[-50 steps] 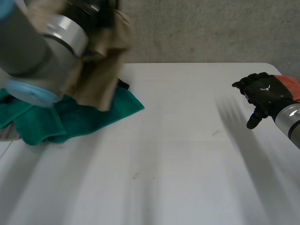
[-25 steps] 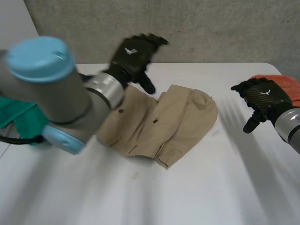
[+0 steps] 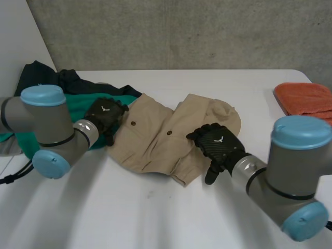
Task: Fold the laundry.
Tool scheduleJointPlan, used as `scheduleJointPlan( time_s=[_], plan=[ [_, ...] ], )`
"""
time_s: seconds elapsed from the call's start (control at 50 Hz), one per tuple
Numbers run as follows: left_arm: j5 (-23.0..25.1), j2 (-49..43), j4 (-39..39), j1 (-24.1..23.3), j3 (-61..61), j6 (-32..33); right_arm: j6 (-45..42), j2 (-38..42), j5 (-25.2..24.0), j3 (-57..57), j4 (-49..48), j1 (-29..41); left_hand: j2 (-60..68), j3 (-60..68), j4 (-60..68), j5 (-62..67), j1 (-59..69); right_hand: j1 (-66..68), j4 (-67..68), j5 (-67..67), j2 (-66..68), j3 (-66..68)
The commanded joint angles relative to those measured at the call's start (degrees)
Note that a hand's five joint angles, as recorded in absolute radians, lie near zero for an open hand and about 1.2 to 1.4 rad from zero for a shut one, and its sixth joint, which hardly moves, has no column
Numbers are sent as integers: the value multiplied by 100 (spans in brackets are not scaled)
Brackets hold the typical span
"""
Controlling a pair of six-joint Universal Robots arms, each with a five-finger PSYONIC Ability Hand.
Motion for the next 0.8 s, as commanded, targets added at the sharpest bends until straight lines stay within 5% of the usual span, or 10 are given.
scheduleJointPlan(
  time_s=[0.02,0.16,0.24,0.32,0.34,0.58,0.7,0.8],
  plan=[
    [124,-144,-54,-83,127,-54,27,483,271,-306,-177,233,1512,1518,1550,1572,1560,967,1019,961,1030,1030],
    [115,-188,-54,-171,136,-62,27,773,288,-535,-195,461,3616,3622,3654,3677,3665,1472,1524,1466,1535,1535],
    [54,-241,-45,-188,215,-62,18,984,306,-701,-300,523,6488,6494,6526,6548,6536,2144,2196,2138,2207,2207],
    [36,-223,-63,-215,241,-71,-43,1195,350,-904,-336,541,6494,6500,6532,6555,6543,4914,4966,4908,4977,4977],
    [36,-206,-72,-223,233,-80,-44,1178,385,-948,-327,523,6494,6500,6532,6555,6543,6664,6716,6658,6727,6727],
    [10,1490,-942,-856,-391,-1512,-218,-139,701,-1088,-494,-177,6494,6500,6532,6555,6543,6682,6734,6676,6745,6744],
    [-473,2167,-916,-1567,-813,-2382,-764,-229,649,-1650,-362,-856,6494,6500,6532,6555,6543,6682,6734,6676,6745,6744],
    [-746,2106,-609,-2393,-805,-2944,-1150,121,141,-2212,-502,-1023,6494,6500,6532,6555,6543,6682,6734,6676,6745,6744]
  ],
)
